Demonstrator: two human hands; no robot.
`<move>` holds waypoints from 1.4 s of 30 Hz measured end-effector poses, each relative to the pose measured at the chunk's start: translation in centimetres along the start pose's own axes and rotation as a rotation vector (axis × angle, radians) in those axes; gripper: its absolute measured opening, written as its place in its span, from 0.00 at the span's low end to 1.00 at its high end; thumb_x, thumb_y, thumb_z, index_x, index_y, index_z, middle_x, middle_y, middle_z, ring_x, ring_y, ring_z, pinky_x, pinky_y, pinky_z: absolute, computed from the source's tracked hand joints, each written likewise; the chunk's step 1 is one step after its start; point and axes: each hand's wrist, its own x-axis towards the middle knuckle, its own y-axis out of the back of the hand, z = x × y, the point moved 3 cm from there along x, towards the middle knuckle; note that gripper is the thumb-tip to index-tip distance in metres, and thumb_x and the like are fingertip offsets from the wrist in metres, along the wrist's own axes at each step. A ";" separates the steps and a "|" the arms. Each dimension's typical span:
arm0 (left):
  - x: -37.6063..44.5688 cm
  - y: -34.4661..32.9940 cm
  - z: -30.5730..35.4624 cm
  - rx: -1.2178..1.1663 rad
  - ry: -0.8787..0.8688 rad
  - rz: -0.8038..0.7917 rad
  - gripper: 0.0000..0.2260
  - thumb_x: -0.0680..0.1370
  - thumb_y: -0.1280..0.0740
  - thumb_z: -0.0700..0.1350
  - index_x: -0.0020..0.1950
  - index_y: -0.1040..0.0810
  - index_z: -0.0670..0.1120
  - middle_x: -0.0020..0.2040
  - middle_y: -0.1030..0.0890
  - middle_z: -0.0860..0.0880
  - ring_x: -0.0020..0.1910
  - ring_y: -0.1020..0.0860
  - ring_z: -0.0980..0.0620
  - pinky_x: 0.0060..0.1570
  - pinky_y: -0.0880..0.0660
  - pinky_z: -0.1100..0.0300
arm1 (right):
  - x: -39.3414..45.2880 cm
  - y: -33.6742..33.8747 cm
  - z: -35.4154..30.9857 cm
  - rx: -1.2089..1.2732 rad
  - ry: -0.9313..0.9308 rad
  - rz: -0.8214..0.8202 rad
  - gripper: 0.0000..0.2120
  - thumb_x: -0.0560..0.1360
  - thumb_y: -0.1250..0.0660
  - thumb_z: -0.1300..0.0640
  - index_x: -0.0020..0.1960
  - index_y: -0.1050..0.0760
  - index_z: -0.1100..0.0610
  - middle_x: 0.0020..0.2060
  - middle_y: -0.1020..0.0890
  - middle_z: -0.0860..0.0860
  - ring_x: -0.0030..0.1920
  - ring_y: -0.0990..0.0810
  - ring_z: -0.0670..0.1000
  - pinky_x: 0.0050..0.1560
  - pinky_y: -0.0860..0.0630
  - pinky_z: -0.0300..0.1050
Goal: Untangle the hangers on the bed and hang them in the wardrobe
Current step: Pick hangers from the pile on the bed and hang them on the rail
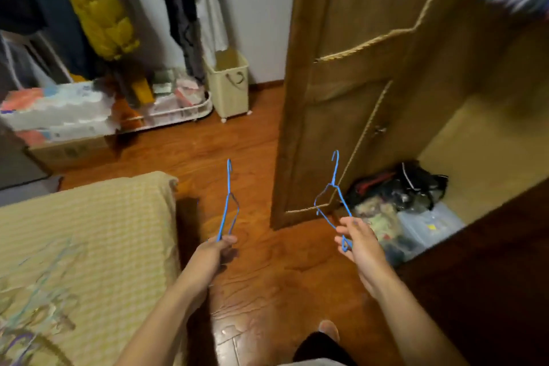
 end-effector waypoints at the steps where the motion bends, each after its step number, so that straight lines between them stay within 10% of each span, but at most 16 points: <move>1: 0.7 -1.6 0.9 0.014 -0.004 -0.020 0.04 0.79 0.36 0.43 0.50 0.22 0.48 0.39 0.22 0.47 0.37 0.24 0.52 0.37 0.34 0.58 | 0.4 1.3 -0.5 0.022 0.001 0.034 0.09 0.84 0.42 0.55 0.49 0.25 0.52 0.47 0.21 0.54 0.44 0.22 0.50 0.40 0.29 0.42; 10: 5.5 -28.2 15.1 0.008 -0.069 -0.542 0.13 0.73 0.42 0.33 0.52 0.21 0.37 0.40 0.21 0.41 0.37 0.20 0.49 0.35 0.22 0.64 | 5.5 20.5 -11.4 0.241 0.208 0.384 0.12 0.82 0.45 0.64 0.47 0.26 0.53 0.36 0.26 0.52 0.33 0.27 0.48 0.33 0.34 0.39; 16: 5.9 -40.1 24.9 0.084 -0.295 -0.695 0.12 0.82 0.43 0.40 0.55 0.20 0.42 0.40 0.21 0.44 0.41 0.23 0.47 0.45 0.27 0.54 | 8.4 27.2 -20.4 0.233 0.376 0.424 0.09 0.84 0.43 0.57 0.53 0.24 0.50 0.44 0.24 0.52 0.43 0.26 0.50 0.43 0.30 0.43; 42: 7.6 -63.2 45.8 0.245 -0.711 -1.192 0.16 0.70 0.42 0.54 0.50 0.22 0.49 0.34 0.21 0.49 0.36 0.25 0.51 0.35 0.28 0.56 | 19.3 35.5 -37.8 0.354 0.686 1.096 0.13 0.83 0.46 0.63 0.47 0.25 0.52 0.33 0.28 0.52 0.33 0.30 0.50 0.33 0.36 0.42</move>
